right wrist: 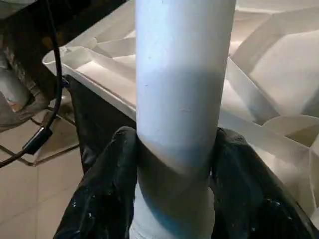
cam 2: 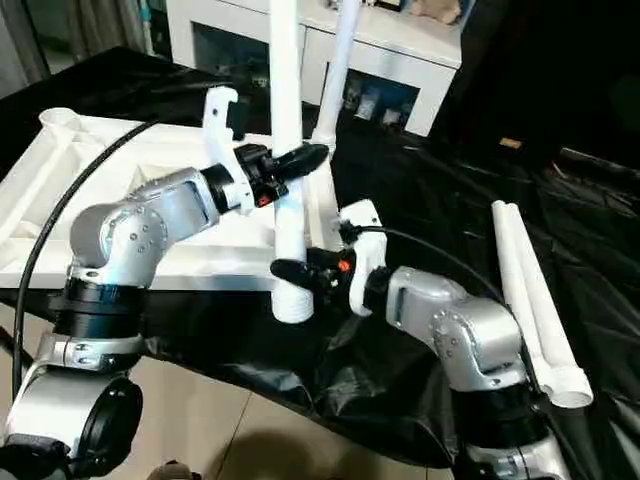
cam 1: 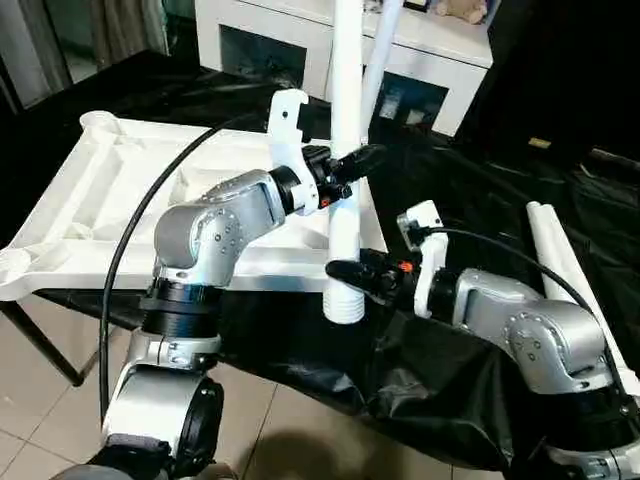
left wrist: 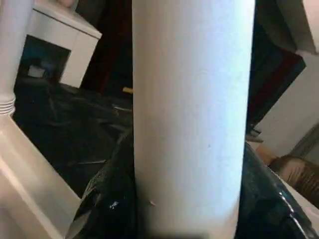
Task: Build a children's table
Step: Insert table leg to table base
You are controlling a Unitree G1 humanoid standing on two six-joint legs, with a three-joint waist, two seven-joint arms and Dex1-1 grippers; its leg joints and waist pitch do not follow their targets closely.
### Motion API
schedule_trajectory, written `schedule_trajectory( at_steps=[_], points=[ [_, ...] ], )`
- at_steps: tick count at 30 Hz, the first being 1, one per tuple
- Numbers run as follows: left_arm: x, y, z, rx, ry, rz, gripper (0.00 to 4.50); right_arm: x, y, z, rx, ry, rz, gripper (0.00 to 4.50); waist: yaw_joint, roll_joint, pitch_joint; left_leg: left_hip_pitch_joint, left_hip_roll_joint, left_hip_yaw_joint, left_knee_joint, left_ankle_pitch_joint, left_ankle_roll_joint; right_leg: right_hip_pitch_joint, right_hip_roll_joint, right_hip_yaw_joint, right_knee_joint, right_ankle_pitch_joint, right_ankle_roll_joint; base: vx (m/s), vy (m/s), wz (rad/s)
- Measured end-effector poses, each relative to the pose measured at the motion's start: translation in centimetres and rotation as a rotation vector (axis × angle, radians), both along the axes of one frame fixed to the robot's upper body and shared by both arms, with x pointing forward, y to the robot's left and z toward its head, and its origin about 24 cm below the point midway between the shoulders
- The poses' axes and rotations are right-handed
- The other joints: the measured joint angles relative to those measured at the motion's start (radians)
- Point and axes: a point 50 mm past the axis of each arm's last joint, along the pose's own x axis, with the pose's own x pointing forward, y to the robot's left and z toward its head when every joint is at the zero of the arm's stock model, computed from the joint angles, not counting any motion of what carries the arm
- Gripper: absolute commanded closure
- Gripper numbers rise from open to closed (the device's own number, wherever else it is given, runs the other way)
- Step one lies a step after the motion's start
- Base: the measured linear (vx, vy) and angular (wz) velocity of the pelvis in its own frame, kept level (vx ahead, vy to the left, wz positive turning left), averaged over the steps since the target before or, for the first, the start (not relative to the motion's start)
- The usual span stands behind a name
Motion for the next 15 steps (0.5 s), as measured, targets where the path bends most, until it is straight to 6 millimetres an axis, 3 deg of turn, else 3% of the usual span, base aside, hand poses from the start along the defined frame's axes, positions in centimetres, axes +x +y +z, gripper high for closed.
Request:
schedule_trajectory(
  at_steps=[4,7,15],
  points=[
    [-0.5,0.2,0.0,-0.020,-0.020,-0.028,2.70,-0.2,0.0,0.0,0.023,0.005,0.023,2.67,0.000,0.000,0.000,0.000,0.000,0.000,0.000,0.000,0.000,0.000,0.000,0.000,0.000,0.000,0.001,0.000,0.000,0.00],
    [-1.1,0.9,0.5,-0.084,-0.014,-0.139,2.01,-0.7,-0.3,0.5,0.036,-0.015,0.069,2.67,0.000,0.000,0.000,0.000,0.000,0.000,0.000,0.000,0.000,0.000,0.000,0.000,0.000,0.000,0.000,0.000,0.000,0.00],
    [-3.7,2.6,1.4,-0.054,-0.109,-0.460,1.57,-2.3,-1.5,1.2,0.094,-0.031,0.216,2.67,0.001,-0.001,-0.001,0.001,0.000,0.000,0.000,0.000,0.000,0.000,0.000,0.000,0.000,0.000,0.001,0.000,0.000,0.00]
  ],
)
